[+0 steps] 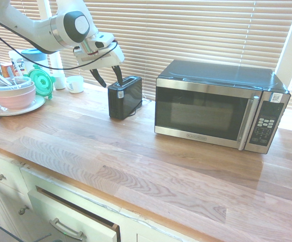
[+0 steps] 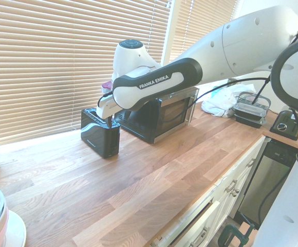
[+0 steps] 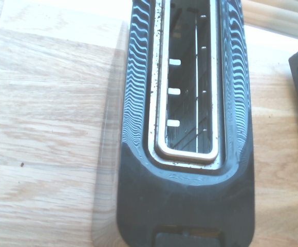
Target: Press the toaster
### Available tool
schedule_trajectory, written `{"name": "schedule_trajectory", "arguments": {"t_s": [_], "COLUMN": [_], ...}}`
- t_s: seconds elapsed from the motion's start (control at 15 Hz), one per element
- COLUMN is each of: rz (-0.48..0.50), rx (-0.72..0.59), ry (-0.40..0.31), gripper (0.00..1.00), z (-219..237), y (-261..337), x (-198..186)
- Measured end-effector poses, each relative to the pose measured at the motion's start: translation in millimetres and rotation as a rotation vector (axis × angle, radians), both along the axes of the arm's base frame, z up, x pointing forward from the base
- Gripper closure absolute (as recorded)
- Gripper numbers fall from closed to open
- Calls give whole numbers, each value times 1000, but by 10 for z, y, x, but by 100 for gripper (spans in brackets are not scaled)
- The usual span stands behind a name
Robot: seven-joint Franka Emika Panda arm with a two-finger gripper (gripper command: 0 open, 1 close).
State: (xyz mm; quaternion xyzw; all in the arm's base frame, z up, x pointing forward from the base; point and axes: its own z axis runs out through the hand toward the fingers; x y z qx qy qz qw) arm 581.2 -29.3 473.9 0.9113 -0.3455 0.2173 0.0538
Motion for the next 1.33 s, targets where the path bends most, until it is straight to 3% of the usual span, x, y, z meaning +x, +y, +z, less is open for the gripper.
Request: {"name": "schedule_trajectory", "arguments": {"t_s": [1.33], "rz": [50], "rx": [10], "ry": [19], "gripper": [100], "z": [-66], "y": [-13], "x": [80]}}
